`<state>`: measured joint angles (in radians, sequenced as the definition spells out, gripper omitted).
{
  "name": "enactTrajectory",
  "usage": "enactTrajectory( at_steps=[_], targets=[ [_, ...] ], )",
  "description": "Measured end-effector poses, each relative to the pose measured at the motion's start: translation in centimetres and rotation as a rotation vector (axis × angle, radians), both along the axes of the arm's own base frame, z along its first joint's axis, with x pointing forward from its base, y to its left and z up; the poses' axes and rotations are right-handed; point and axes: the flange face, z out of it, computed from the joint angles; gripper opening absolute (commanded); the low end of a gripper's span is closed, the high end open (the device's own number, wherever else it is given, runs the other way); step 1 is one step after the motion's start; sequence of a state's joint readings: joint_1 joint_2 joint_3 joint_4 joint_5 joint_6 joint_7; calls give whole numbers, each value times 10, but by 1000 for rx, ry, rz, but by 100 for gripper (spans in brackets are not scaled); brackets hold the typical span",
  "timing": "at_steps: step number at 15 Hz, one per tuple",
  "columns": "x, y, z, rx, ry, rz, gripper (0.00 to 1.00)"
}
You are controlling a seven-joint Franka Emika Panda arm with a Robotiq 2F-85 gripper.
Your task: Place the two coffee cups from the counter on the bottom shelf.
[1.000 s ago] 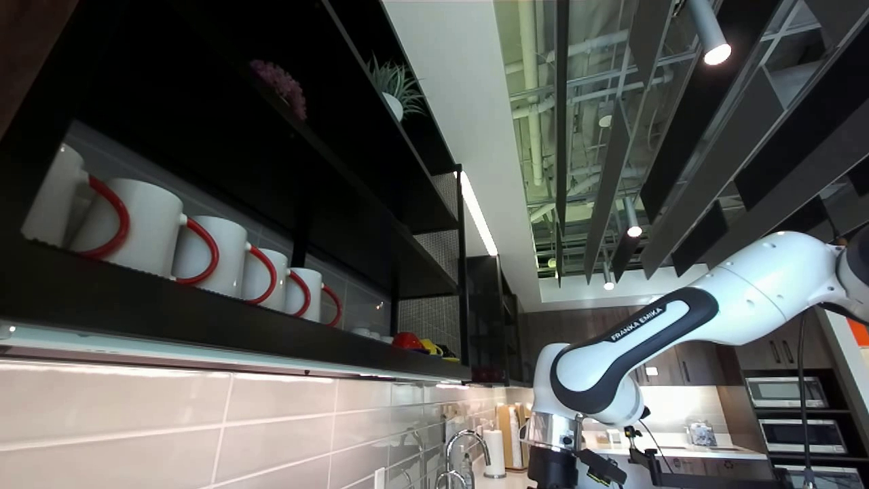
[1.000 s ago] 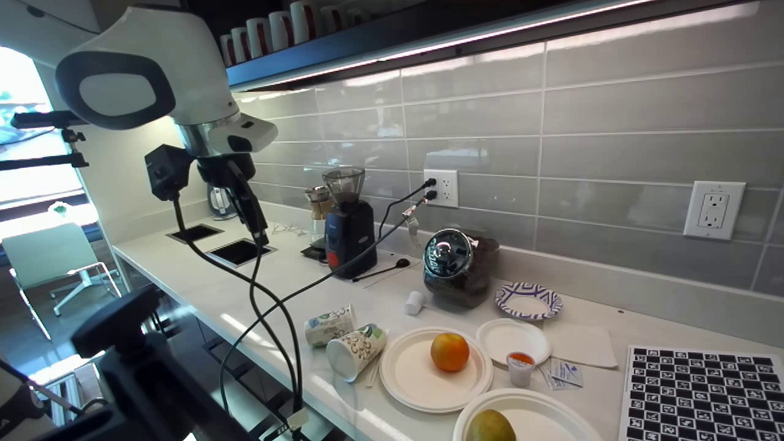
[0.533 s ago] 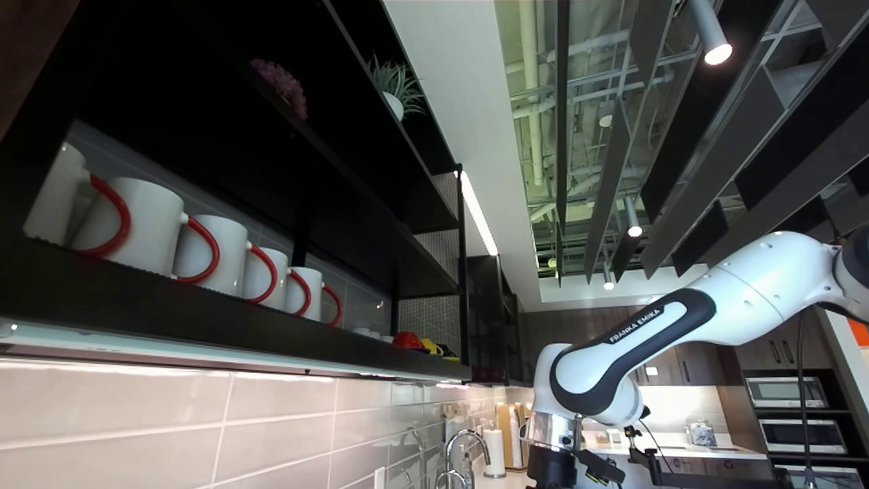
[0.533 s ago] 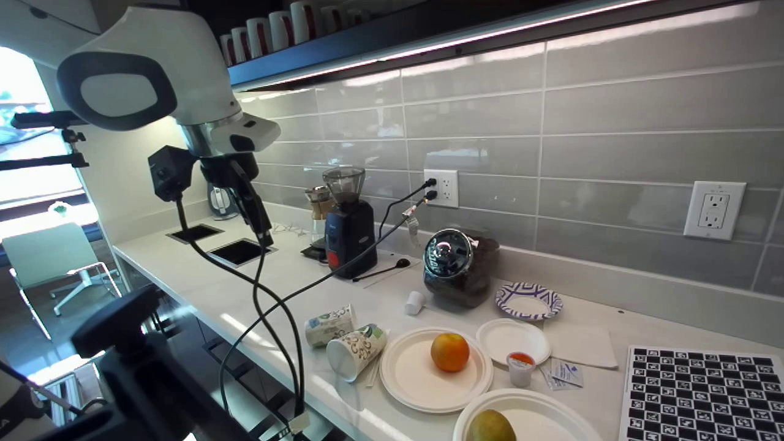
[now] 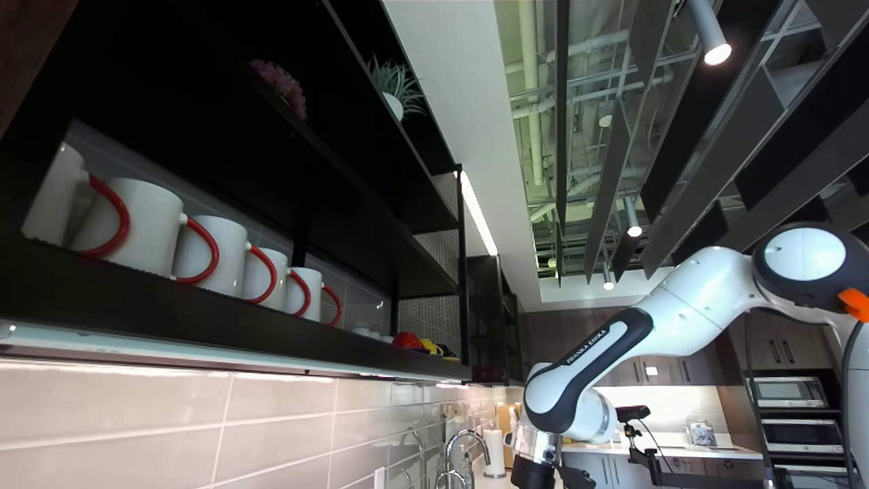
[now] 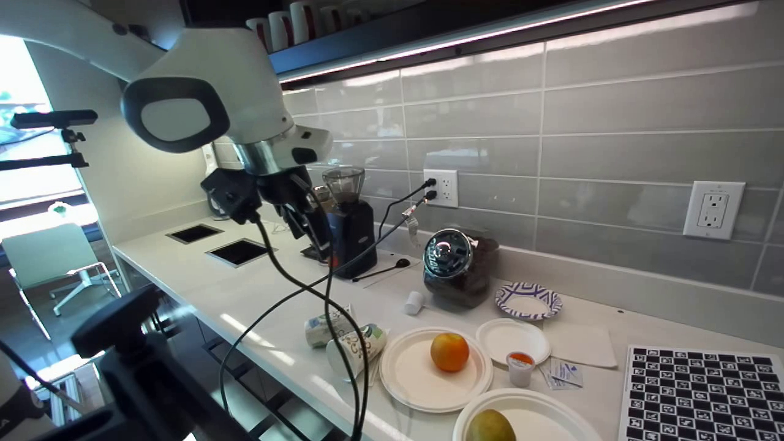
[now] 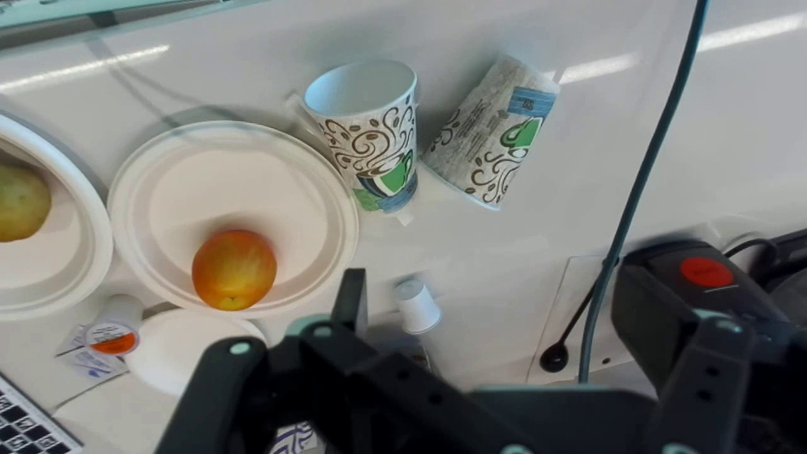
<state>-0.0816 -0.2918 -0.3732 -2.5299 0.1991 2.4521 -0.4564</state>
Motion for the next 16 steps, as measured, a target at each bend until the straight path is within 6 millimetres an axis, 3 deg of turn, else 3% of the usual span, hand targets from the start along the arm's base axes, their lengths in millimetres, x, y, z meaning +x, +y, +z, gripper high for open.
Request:
enactTrajectory(
  at_steps=[4, 9, 16],
  targets=[
    [26, -12, -30, 70, 58, 198, 100],
    [60, 3, -76, 137, 160, 391, 100],
    [66, 0, -82, 140, 171, 405, 100]
  ],
)
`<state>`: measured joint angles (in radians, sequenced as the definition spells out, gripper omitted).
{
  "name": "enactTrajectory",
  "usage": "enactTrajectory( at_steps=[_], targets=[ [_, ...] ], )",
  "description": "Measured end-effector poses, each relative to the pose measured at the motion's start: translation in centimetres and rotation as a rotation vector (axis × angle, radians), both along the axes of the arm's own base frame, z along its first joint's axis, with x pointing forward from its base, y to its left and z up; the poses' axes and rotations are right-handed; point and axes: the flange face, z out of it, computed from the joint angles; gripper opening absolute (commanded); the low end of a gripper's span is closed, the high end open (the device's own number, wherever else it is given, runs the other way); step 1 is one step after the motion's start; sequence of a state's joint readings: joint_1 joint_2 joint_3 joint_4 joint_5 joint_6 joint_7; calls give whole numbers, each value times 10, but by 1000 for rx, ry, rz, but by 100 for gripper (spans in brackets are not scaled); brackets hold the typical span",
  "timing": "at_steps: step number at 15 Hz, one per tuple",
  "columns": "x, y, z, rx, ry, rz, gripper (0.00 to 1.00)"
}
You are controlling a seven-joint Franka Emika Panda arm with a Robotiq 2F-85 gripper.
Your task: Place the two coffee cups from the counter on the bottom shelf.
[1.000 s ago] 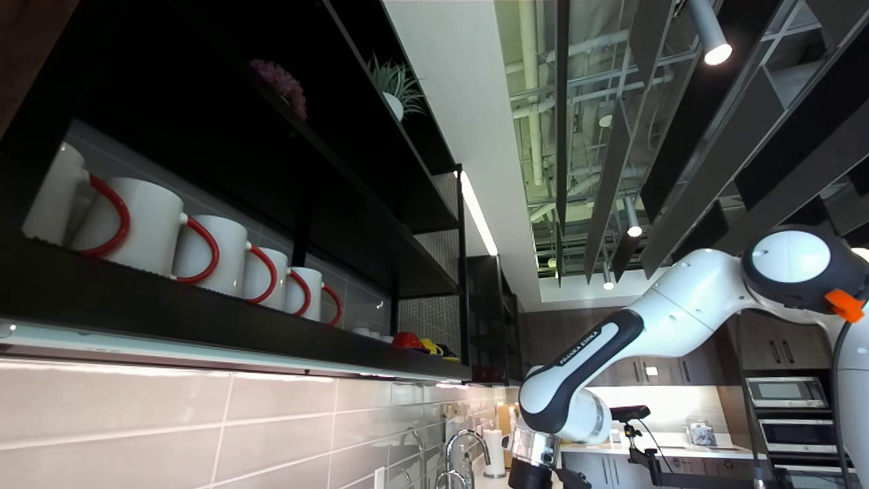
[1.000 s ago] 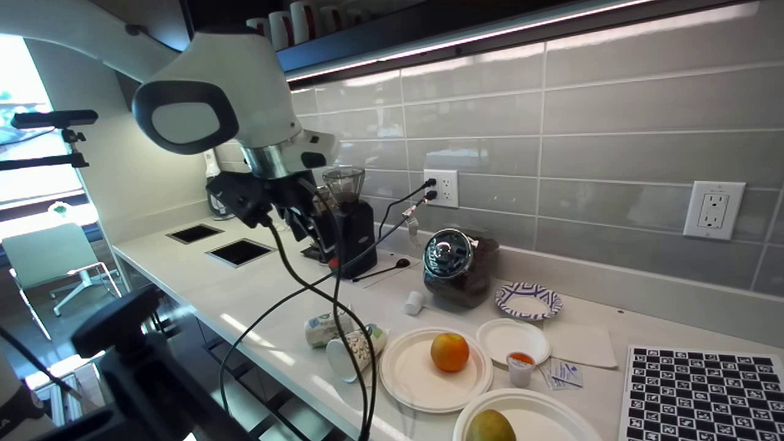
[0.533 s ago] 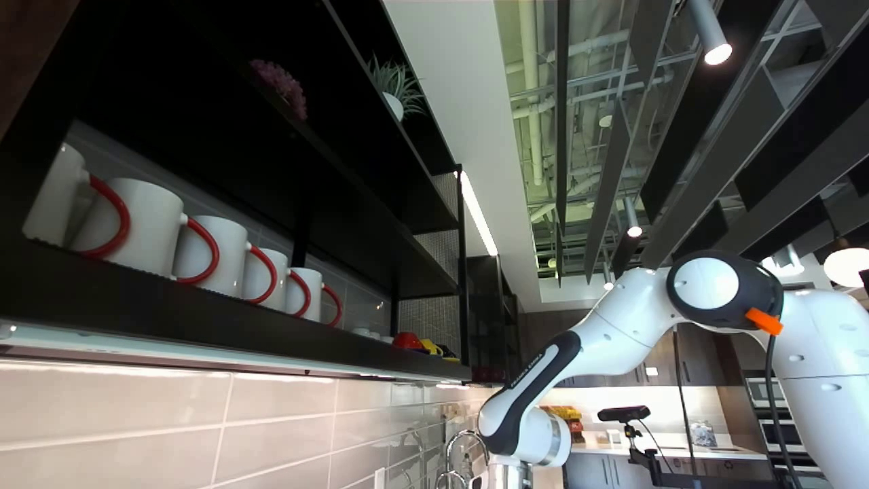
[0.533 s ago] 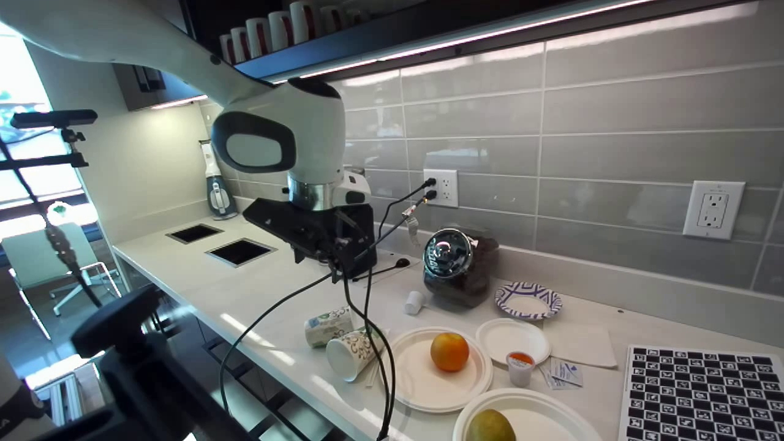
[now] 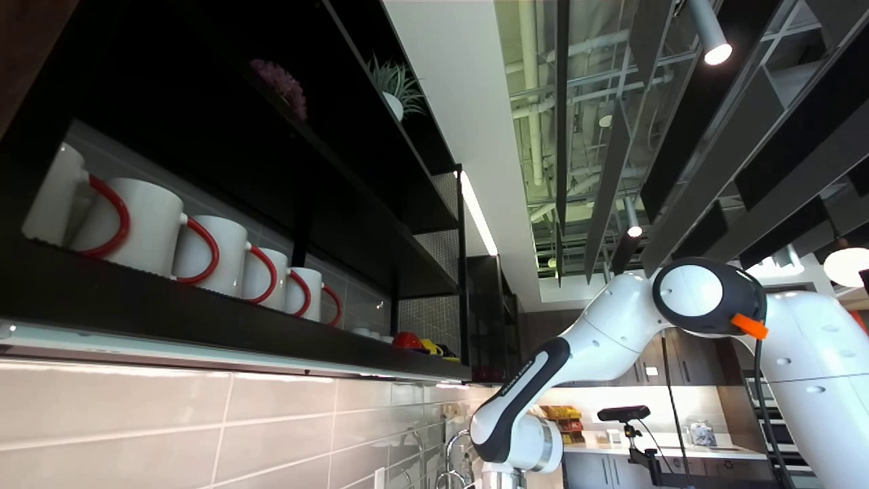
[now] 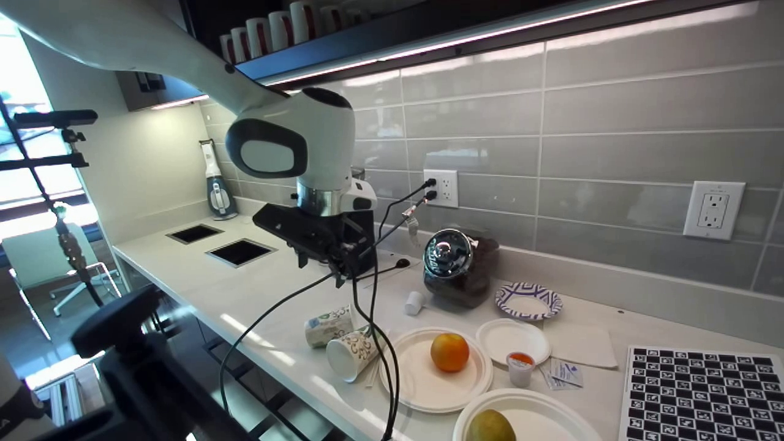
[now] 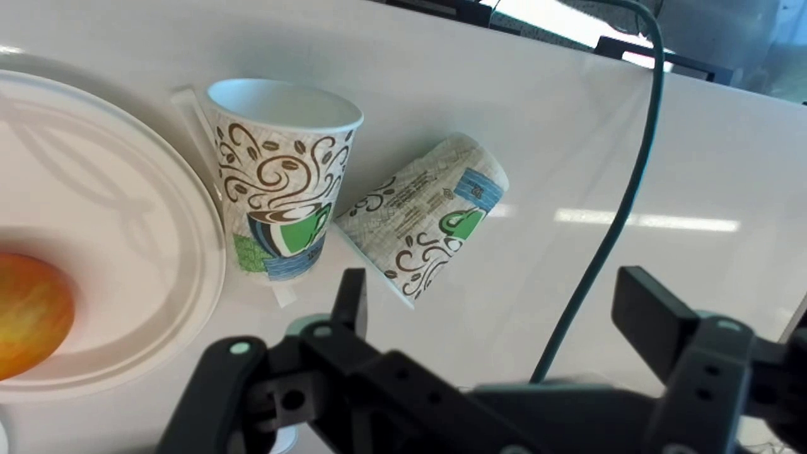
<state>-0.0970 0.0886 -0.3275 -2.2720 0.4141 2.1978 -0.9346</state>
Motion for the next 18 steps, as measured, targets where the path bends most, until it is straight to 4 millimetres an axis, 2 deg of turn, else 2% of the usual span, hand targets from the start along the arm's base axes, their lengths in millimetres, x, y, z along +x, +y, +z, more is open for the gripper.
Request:
enactTrajectory(
  at_steps=[4, 8, 12, 18],
  targets=[
    [8, -2, -21, 3, 7, 82, 100],
    [29, -5, -52, 7, 5, 212, 100],
    [52, 2, -82, 29, -2, 323, 100],
    [78, 11, -117, 64, -2, 391, 100]
  ],
)
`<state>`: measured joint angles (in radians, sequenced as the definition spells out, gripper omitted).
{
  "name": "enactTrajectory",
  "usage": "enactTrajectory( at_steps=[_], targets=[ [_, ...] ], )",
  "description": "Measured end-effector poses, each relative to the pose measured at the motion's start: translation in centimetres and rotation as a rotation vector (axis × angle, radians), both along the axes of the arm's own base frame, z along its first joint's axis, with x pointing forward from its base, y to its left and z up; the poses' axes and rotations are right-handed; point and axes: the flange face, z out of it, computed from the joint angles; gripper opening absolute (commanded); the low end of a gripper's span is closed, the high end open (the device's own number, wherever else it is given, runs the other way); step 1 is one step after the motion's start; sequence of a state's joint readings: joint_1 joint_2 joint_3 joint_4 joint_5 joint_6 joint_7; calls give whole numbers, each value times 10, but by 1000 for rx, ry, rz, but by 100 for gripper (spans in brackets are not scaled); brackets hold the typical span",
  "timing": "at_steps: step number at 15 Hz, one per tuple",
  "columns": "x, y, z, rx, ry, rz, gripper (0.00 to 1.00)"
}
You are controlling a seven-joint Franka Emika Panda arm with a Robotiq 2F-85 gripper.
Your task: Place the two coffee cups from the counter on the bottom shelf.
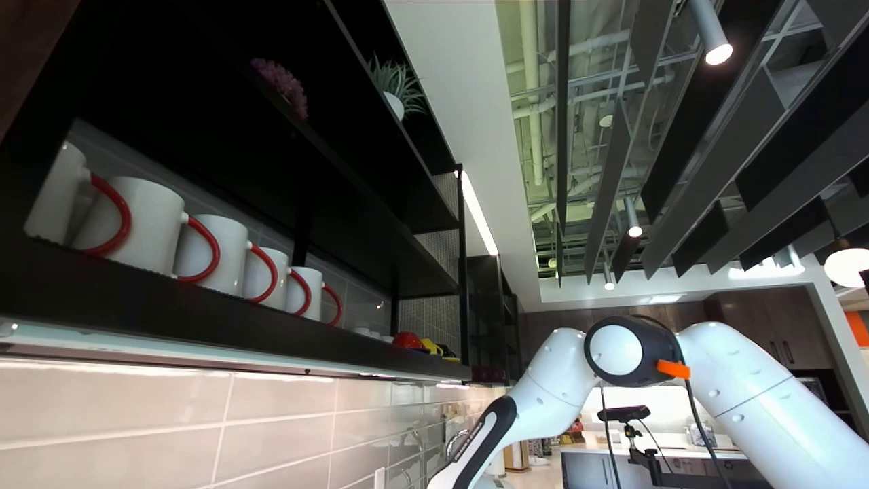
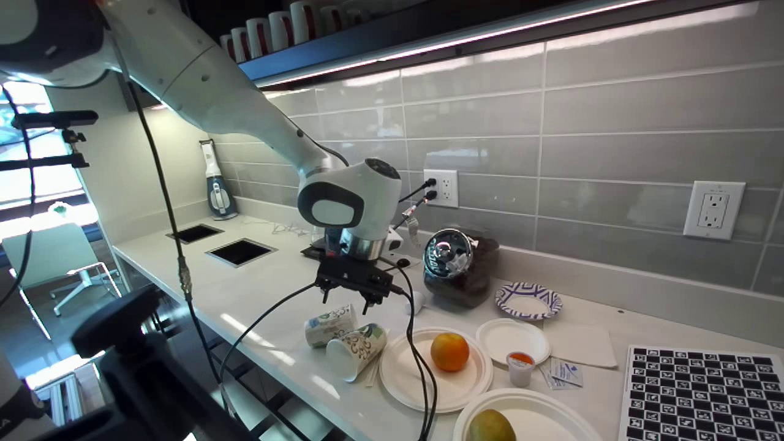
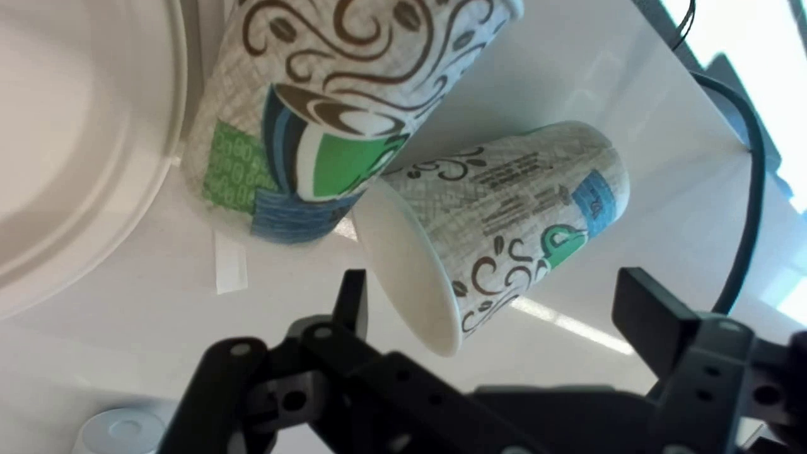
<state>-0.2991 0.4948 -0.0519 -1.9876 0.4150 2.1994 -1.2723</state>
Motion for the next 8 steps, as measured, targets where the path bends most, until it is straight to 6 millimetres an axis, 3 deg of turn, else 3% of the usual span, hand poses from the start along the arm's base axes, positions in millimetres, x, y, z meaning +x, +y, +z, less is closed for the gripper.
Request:
enactTrajectory(
  at_steps=[3, 5, 8],
  targets=[
    [9, 7, -14, 31, 16, 22, 90],
    [13, 12, -23, 61, 37, 44, 64],
    [14, 16, -30, 110, 75, 78, 42]
  ],
)
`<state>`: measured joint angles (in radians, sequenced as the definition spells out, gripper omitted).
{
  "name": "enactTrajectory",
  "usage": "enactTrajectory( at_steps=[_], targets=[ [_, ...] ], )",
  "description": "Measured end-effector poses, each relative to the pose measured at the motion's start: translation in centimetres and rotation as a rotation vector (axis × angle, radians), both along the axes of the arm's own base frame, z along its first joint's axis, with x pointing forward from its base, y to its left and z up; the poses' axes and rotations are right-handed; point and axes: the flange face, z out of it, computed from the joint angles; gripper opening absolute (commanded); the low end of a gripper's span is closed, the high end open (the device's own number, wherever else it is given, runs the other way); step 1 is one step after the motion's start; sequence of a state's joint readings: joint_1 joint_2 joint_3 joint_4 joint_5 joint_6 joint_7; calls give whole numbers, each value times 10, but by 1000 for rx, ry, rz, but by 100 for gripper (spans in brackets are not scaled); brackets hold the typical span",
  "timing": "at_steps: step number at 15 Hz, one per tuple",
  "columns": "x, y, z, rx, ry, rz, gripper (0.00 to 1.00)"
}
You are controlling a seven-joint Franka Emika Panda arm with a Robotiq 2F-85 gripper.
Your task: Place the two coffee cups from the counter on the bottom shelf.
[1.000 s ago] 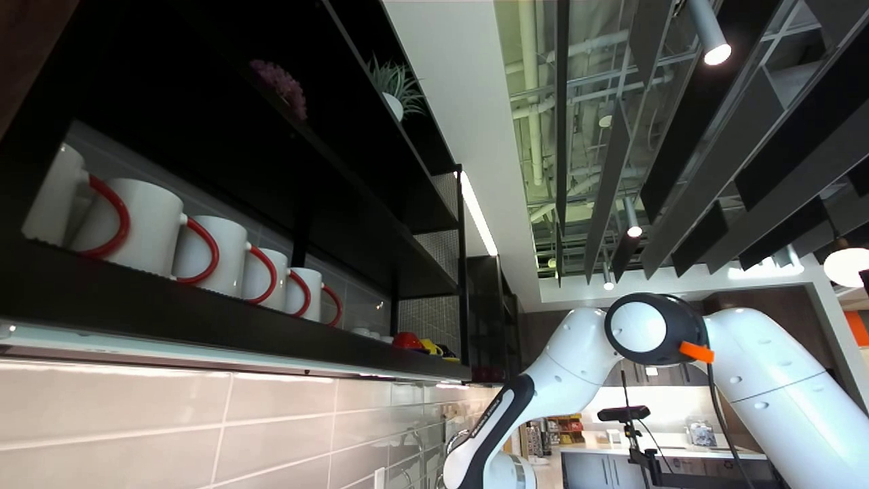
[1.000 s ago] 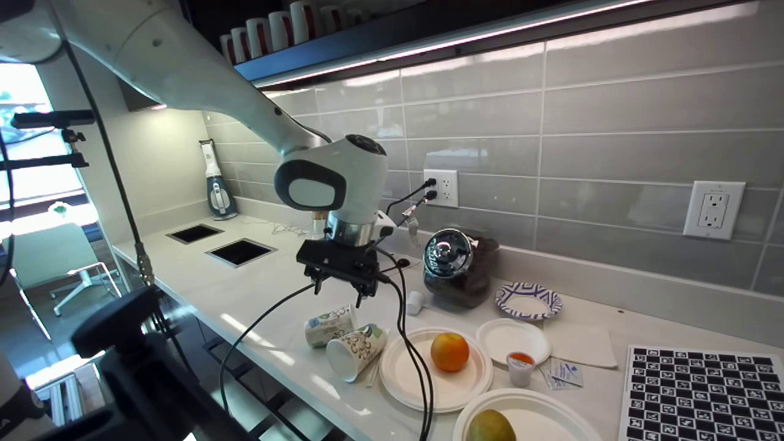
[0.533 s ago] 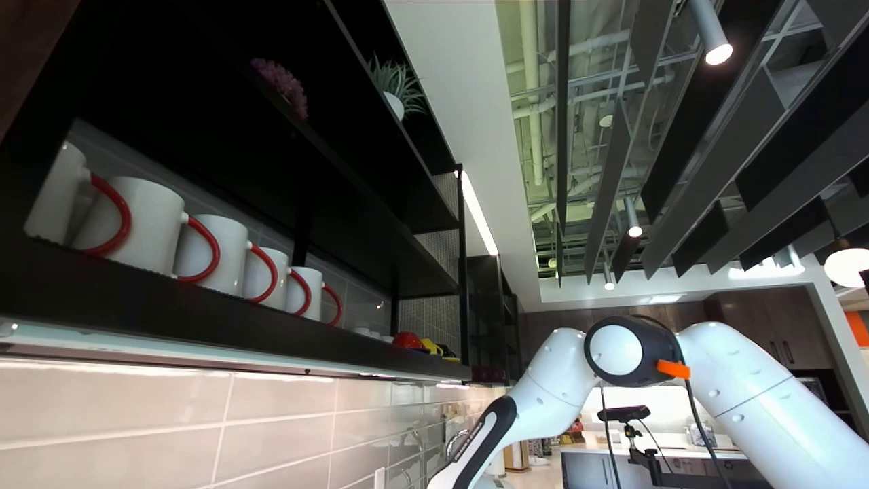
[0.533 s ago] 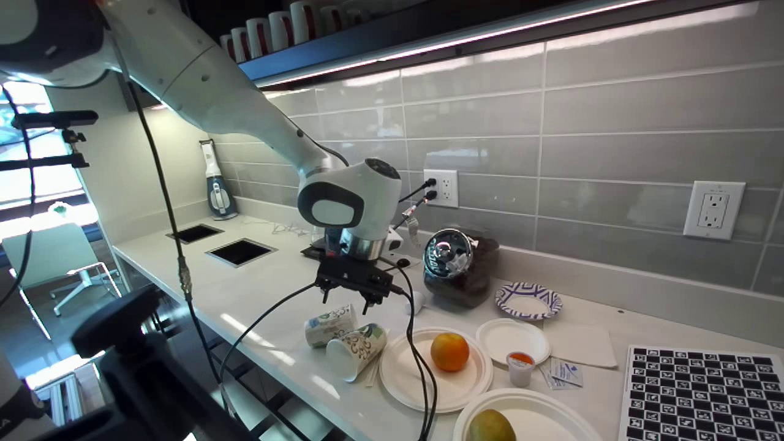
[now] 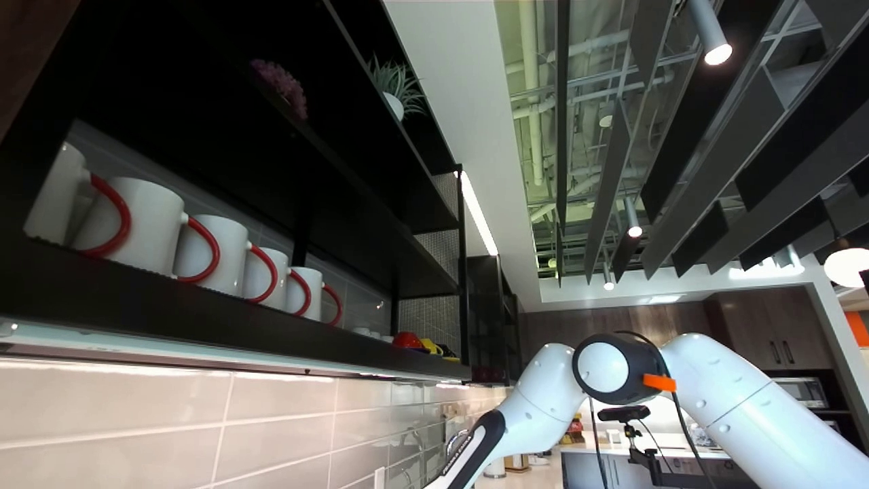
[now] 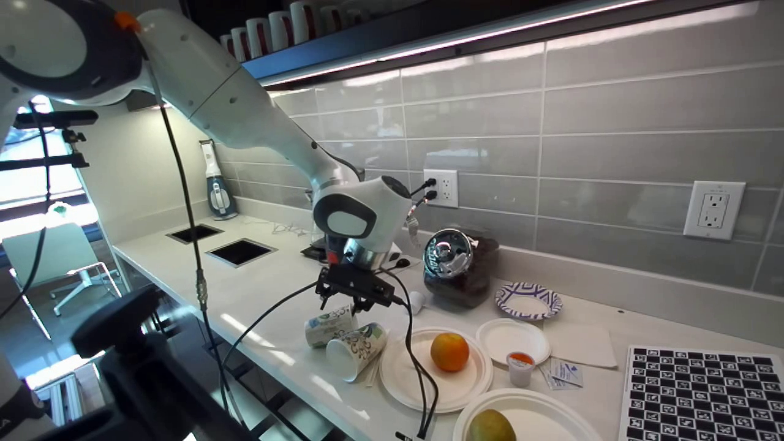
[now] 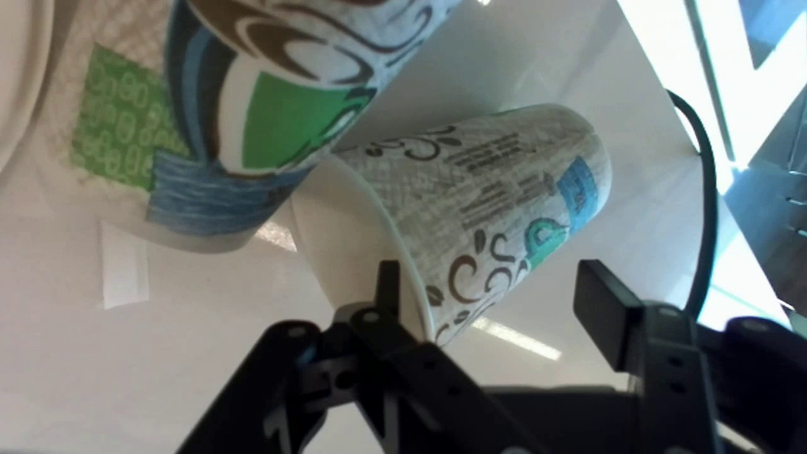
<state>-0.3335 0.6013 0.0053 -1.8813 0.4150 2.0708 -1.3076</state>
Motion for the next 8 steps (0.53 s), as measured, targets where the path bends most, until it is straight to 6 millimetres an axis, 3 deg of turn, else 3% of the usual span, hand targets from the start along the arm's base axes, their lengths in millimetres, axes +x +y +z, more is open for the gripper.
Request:
enactTrajectory(
  at_steps=[6, 8],
  targets=[
    [1, -2, 7, 62, 53, 24, 2],
    [1, -4, 11, 77, 65, 28, 0]
  ],
)
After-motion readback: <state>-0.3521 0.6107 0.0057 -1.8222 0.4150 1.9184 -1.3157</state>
